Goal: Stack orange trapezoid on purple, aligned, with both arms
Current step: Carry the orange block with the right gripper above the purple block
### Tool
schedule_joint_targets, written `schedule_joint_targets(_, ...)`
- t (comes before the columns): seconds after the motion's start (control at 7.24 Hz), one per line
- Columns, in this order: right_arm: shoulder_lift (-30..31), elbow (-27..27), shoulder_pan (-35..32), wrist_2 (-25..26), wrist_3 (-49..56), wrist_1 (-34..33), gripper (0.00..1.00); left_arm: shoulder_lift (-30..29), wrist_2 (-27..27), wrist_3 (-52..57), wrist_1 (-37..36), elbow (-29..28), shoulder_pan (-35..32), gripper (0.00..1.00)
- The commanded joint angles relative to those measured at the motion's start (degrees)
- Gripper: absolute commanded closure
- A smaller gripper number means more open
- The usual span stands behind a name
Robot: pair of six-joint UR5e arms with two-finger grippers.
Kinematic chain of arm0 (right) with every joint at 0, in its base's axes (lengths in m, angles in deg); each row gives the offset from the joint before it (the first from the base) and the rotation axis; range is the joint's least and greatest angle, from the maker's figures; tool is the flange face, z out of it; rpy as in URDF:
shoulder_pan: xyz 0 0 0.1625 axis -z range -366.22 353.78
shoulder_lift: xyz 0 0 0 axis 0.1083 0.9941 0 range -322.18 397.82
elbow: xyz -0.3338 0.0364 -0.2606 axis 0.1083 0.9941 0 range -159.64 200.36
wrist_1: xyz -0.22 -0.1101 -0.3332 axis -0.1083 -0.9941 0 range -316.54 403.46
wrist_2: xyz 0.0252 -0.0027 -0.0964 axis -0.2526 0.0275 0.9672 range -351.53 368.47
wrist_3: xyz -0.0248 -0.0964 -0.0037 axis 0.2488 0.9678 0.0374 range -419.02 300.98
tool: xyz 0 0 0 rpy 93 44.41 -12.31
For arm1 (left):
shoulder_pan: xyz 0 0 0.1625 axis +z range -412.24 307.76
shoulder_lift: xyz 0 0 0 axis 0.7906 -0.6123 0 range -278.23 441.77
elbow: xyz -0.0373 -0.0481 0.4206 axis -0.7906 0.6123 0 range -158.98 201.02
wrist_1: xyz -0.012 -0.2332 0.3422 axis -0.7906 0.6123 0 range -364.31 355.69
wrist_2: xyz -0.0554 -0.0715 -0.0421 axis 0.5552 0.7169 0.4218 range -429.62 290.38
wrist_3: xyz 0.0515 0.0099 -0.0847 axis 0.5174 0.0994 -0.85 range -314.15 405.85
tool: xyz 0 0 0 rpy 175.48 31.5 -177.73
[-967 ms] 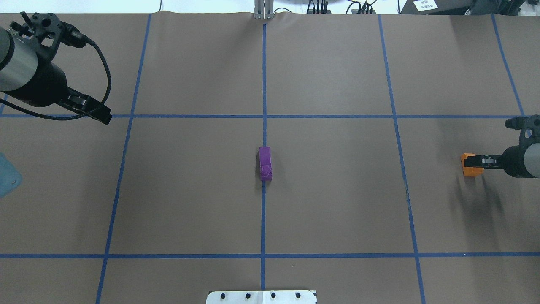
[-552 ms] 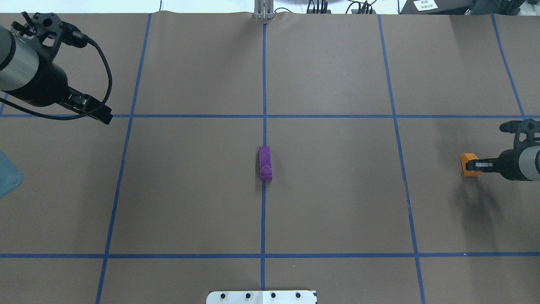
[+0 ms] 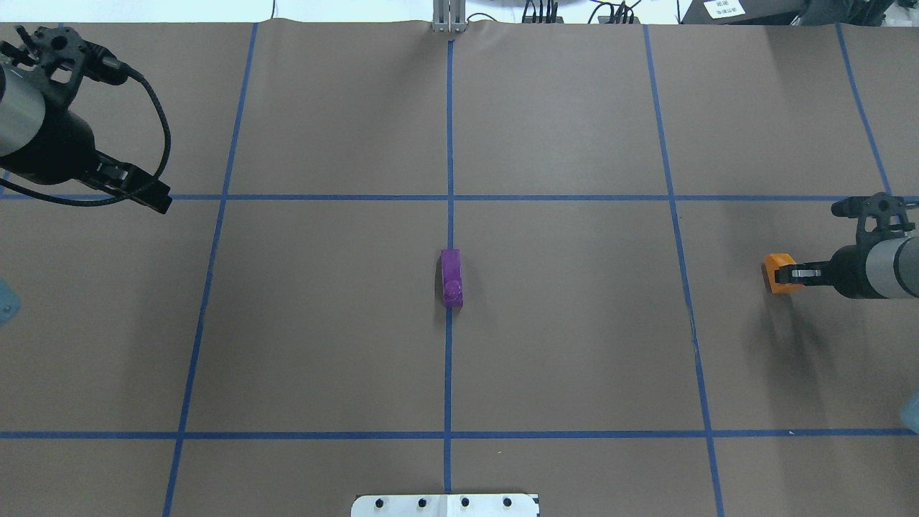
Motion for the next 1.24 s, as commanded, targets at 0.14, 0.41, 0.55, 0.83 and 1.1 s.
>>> schedule_joint_targets(0.14,-15.82,-3.87,-1.07,-2.79,0.03,-19.78,1.0,3.12,3.24,0.85,-0.2,0.36,-10.12,0.0)
schedule_joint_targets(0.41,-25.16,-6.4,0.42,-4.53,-1.02,-29.99,1.0,8.99,6.84,12.12,-0.29,-1.48,-16.28,0.0)
schedule_joint_targets(0.55,-29.12,-8.77,1.29,-4.63,-1.11,-36.58,1.0,13.54,12.86,12.71,-0.03,-3.67,-17.19,0.0)
schedule_joint_targets(0.83,-36.94,-10.9,4.36,-4.55,-5.47,-47.49,1.0,16.3,13.89,20.73,2.59,-6.32,-23.76,0.0)
schedule_joint_targets(1.1,-42.67,-9.85,11.2,-0.71,-12.06,-48.94,1.0,16.32,14.24,27.57,2.17,-11.05,-24.84,0.0)
